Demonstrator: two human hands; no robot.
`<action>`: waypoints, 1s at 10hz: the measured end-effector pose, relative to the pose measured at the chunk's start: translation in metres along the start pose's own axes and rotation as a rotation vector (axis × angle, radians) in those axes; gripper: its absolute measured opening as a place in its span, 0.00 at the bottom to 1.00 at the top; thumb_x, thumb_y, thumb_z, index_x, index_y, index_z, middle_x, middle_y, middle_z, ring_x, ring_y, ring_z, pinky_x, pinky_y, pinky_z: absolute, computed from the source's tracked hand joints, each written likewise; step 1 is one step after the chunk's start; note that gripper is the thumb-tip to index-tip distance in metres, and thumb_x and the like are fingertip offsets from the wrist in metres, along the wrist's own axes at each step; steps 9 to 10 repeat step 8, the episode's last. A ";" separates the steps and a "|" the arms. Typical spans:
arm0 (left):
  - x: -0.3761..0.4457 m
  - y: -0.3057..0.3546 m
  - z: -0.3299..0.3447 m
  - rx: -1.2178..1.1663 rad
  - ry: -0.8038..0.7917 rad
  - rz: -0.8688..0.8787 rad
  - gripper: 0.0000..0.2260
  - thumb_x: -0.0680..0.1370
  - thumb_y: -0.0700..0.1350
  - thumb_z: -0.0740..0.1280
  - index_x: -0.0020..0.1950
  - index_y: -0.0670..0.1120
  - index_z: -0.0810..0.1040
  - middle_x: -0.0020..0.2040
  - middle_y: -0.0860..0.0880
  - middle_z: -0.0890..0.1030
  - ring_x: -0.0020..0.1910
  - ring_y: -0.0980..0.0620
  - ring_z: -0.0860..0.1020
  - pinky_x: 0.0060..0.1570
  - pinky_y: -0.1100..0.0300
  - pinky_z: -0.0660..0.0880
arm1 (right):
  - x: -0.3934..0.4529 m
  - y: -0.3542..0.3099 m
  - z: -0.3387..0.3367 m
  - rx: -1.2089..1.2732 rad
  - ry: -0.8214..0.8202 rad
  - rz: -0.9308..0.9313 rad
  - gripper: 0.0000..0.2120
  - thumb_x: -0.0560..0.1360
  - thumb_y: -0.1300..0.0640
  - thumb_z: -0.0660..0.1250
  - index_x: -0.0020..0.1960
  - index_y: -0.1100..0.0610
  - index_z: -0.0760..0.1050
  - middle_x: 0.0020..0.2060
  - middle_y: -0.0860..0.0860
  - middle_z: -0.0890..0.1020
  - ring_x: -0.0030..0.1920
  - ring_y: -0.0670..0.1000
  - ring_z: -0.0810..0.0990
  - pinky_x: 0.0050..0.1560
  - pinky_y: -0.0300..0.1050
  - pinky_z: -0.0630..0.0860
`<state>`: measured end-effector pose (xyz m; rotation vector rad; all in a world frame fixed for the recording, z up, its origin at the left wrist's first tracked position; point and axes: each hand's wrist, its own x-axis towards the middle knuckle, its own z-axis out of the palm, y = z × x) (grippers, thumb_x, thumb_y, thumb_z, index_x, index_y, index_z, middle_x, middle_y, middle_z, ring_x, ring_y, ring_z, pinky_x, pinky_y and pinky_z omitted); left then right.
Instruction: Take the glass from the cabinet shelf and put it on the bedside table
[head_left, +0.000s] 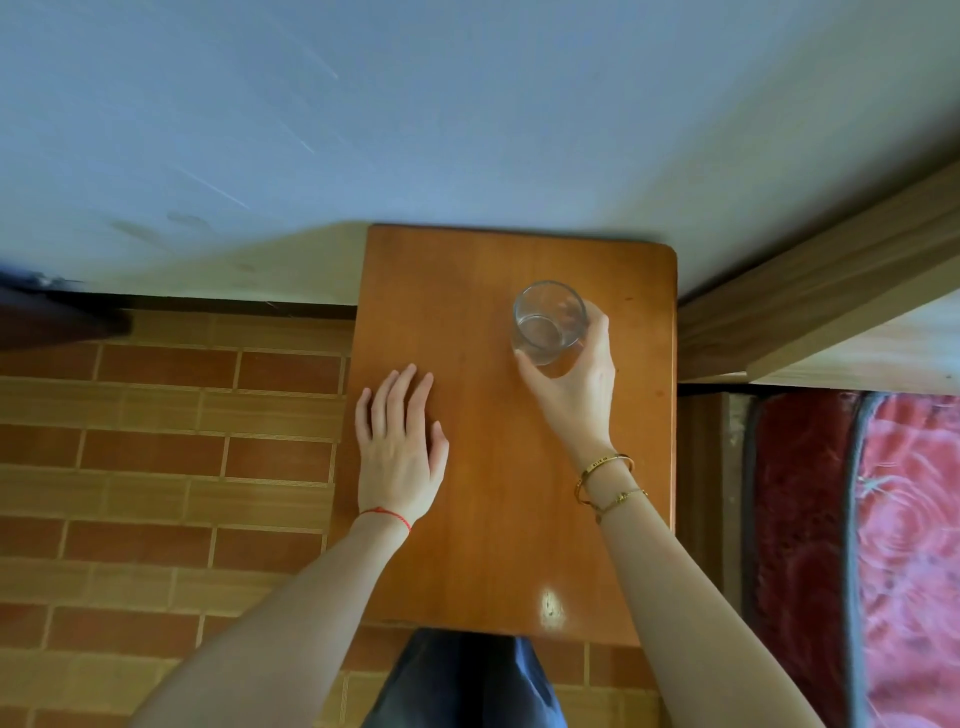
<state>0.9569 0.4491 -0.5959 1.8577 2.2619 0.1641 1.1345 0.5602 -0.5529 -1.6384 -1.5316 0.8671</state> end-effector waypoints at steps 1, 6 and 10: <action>0.000 0.000 0.000 0.004 0.001 0.000 0.22 0.81 0.52 0.52 0.74 0.48 0.64 0.75 0.46 0.66 0.75 0.47 0.62 0.76 0.44 0.55 | -0.002 0.002 0.001 -0.005 -0.002 -0.003 0.33 0.68 0.54 0.76 0.69 0.55 0.65 0.62 0.49 0.75 0.60 0.46 0.75 0.59 0.29 0.70; 0.001 0.002 -0.010 0.026 -0.042 0.014 0.22 0.82 0.52 0.53 0.74 0.47 0.64 0.75 0.44 0.66 0.75 0.45 0.62 0.75 0.44 0.57 | -0.016 0.000 -0.009 -0.140 -0.103 0.072 0.43 0.70 0.51 0.76 0.78 0.56 0.57 0.74 0.53 0.67 0.74 0.51 0.64 0.73 0.41 0.61; 0.003 0.010 -0.065 -0.025 -0.293 0.044 0.24 0.81 0.49 0.58 0.76 0.46 0.61 0.76 0.44 0.63 0.77 0.45 0.59 0.75 0.47 0.59 | -0.036 -0.023 -0.048 -0.340 -0.165 0.138 0.37 0.72 0.53 0.73 0.76 0.57 0.62 0.72 0.56 0.69 0.73 0.57 0.64 0.73 0.52 0.62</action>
